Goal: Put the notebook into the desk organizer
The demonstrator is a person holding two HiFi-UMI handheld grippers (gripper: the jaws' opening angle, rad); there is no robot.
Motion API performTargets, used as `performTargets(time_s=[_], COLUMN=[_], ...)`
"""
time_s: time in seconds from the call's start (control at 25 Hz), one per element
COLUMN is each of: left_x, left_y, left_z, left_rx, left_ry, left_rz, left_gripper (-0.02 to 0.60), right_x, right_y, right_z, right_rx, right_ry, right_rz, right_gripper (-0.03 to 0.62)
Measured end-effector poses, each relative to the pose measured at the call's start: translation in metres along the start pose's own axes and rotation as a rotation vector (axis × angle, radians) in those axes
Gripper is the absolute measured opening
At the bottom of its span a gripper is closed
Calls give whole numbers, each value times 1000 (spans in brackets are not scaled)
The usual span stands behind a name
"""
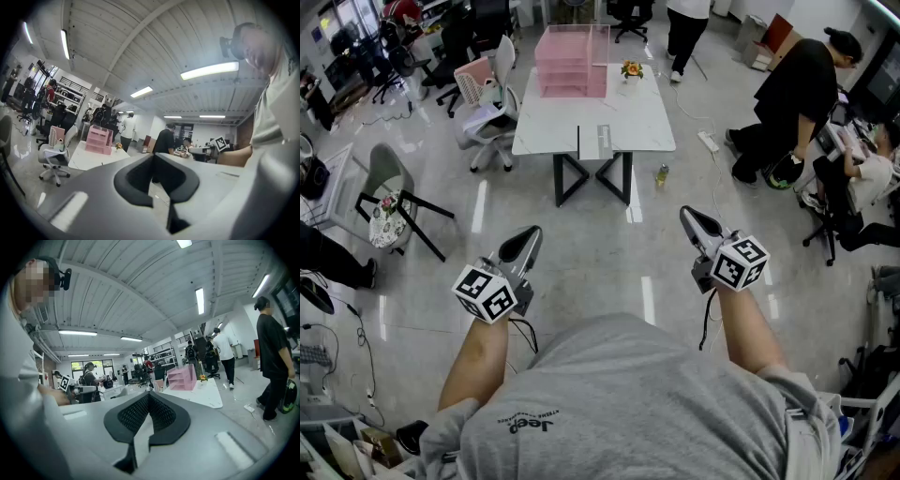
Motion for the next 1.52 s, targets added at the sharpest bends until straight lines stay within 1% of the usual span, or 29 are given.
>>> performTargets(time_s=[0.44, 0.68, 0.72, 0.76, 0.8, 0.84, 0.88, 0.92, 1.0, 1.24, 1.52], left_x=[1, 4, 4, 4, 4, 4, 5, 6, 10, 26, 59], left_y=[-1, 2, 2, 3, 3, 4, 4, 4, 3, 3, 7], left_z=[0, 2, 2, 3, 4, 6, 8, 11, 17, 39, 76], left_rx=[0, -7, -8, -9, -11, -13, -14, -16, -18, -17, -15], left_ry=[-2, 1, 1, 2, 2, 3, 4, 6, 11, 11, -17], left_rz=[8, 12, 11, 10, 10, 10, 10, 10, 12, 20, 28], left_gripper=[60, 60, 60, 60, 60, 60, 60, 60, 60, 60, 60], right_x=[4, 4, 2, 0, -1, -2, -1, 0, 4, 25, 59], right_y=[-4, -6, -7, -7, -7, -6, -6, -6, -6, -7, -15], right_z=[0, -4, -3, -2, 0, 2, 3, 3, 2, -8, -21], right_rx=[6, 50, 51, 50, 46, 42, 36, 32, 28, 11, -3], right_ry=[0, -25, -41, -60, -74, -79, -78, -75, -70, -67, -118], right_rz=[1, 12, 5, -3, -13, -26, -40, -49, -53, -44, -62], right_gripper=[1, 3, 37, 149, 248, 298, 332, 353, 364, 364, 364])
Point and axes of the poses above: the fingertips, and each gripper's own axes: z forward along the fingers, x to its right, y out of its underside, the point moved 6 cm from there along -z, backward along the fingers, and after that the axes turned 5 degrees about y, right-handed, at the moved point
